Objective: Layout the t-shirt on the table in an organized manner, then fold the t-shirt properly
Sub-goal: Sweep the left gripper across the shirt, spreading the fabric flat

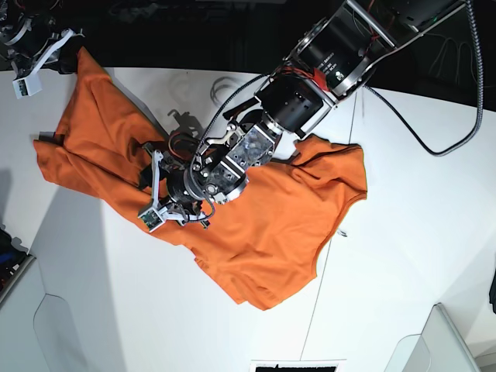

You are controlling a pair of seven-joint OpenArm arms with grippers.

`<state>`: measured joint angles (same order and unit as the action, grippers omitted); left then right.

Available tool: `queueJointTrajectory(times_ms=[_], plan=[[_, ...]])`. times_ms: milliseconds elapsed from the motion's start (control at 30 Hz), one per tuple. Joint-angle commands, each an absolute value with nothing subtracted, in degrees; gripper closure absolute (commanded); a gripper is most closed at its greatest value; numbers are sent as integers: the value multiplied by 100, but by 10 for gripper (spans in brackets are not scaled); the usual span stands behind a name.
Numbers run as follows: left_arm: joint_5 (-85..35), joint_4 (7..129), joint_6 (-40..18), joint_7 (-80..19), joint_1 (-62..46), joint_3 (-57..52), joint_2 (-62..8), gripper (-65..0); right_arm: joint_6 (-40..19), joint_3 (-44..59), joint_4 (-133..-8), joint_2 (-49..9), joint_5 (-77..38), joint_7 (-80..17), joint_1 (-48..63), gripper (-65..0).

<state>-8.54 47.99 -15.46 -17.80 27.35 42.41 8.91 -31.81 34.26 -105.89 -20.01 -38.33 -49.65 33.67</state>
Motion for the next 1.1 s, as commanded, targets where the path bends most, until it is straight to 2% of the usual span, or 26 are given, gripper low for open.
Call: queueJointTrajectory(times_ms=[0, 433, 533, 567, 833, 933, 1067], plan=[[-784, 4744, -1382, -1953, 2963, 4226, 900, -342, -3242, 3465, -10763, -2080, -3951, -4952, 3489, 0], [-784, 4504, -965, -2169, 3924, 4226, 900, -341, -3280, 3465, -12381, -2080, -4005, -5153, 4272, 0], [-779, 4504, -965, -2296, 3999, 4226, 900, -341, -3275, 3472, -12674, -2080, -4003, -5256, 4272, -259], [-773, 4504, -965, -2335, 3999, 4226, 900, -341, -3271, 3487, -12717, -2078, -4007, -5242, 4272, -301], [-740, 4672, -967, -2840, 3994, 4226, 900, -341, -3155, 3999, -12866, -2080, -3979, -4788, 4106, -308], [-746, 5478, -967, -3009, 3857, 4226, 900, -341, -2834, 4152, -12803, -2080, -3697, -4477, 3809, -307], [-1111, 6775, -965, -3817, 3629, 4226, 327, -341, -2652, 4136, -12315, -2084, -3601, -4283, 3258, -305]])
